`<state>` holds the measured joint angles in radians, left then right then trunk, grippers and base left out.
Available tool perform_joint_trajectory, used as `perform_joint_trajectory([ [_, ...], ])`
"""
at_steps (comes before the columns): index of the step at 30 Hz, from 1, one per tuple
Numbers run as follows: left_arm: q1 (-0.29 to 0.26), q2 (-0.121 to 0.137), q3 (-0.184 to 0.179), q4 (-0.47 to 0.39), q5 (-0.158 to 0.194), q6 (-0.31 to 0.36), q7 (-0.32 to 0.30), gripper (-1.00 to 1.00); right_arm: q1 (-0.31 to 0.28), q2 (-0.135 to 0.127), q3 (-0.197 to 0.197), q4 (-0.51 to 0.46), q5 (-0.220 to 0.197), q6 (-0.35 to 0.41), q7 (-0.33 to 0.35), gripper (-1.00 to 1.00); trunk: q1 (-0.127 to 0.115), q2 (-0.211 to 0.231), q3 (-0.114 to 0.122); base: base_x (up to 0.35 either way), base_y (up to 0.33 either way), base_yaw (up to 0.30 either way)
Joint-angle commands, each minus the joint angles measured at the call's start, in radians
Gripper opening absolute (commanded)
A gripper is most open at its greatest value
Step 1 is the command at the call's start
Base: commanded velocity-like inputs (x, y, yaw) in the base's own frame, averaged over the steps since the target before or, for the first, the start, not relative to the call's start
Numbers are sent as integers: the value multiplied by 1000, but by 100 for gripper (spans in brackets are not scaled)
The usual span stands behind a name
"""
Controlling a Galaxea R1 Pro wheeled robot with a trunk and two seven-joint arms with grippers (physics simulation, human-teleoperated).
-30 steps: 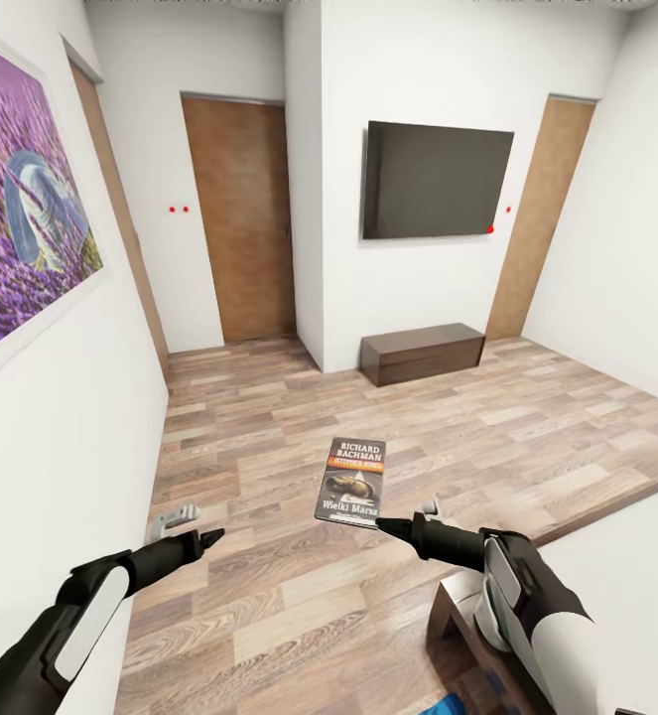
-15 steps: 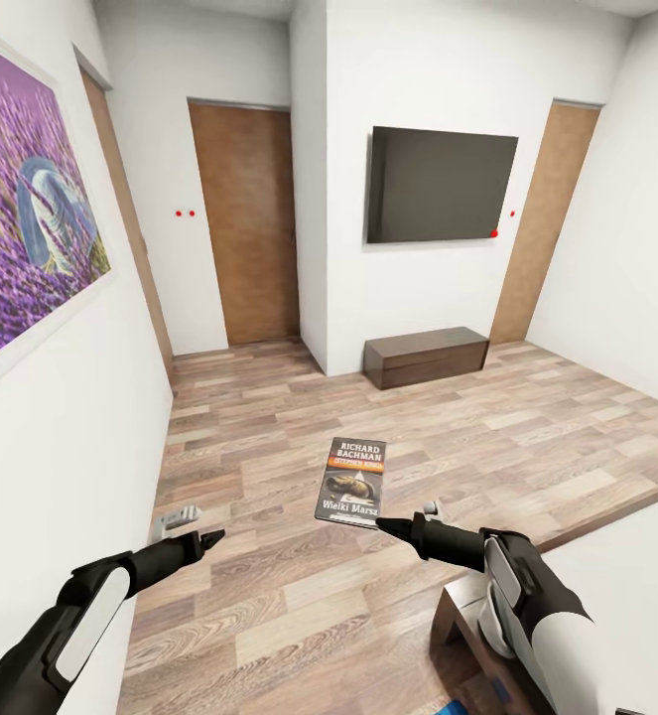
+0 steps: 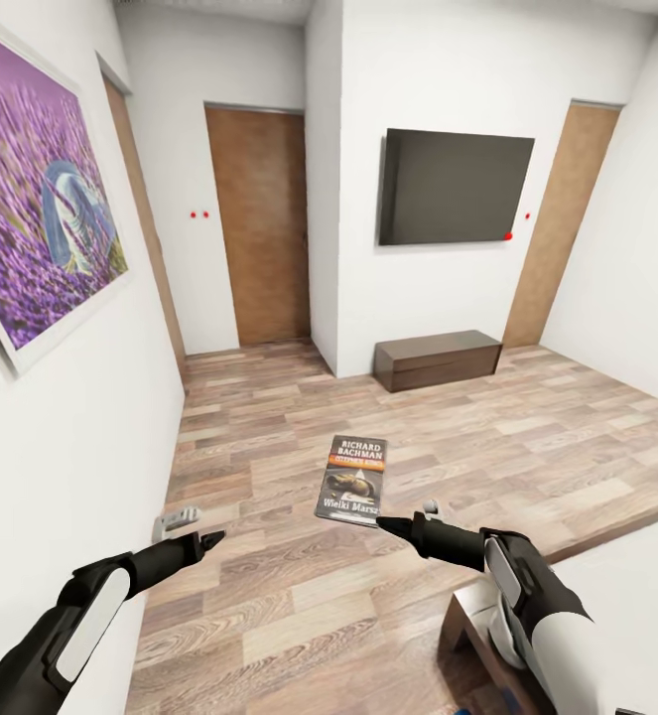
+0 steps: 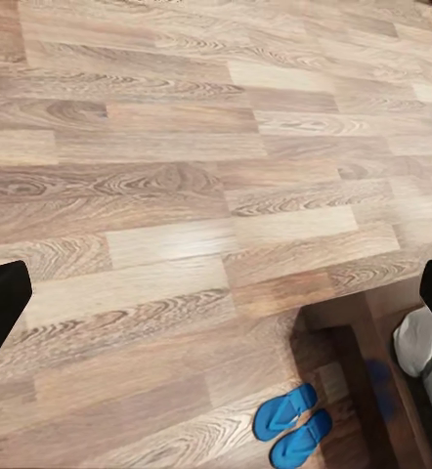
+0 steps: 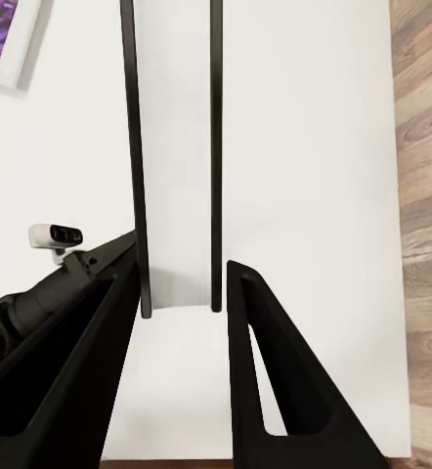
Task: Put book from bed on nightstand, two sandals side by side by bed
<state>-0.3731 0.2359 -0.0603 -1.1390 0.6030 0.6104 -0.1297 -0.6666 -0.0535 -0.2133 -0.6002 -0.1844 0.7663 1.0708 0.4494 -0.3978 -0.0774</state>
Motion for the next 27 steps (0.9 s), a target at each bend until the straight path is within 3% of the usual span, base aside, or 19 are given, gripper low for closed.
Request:
perform_joint_trajectory([
  [1, -1, 1, -1, 0, 1, 4, -1, 100, -1, 0, -1, 0, -1, 5, 1, -100, 1, -2, -2, 0, 0, 193],
  [14, -1, 0, -1, 1, 1, 3, 0, 100, -1, 0, -1, 0, -1, -7, 1, -100, 1, -2, 6, 0, 0, 221],
  [27, -1, 0, -1, 1, 0, 3, 1, 100, 0, 0, -2, 2, -2, -8, 1, -100, 1, -2, 7, 0, 0, 59],
])
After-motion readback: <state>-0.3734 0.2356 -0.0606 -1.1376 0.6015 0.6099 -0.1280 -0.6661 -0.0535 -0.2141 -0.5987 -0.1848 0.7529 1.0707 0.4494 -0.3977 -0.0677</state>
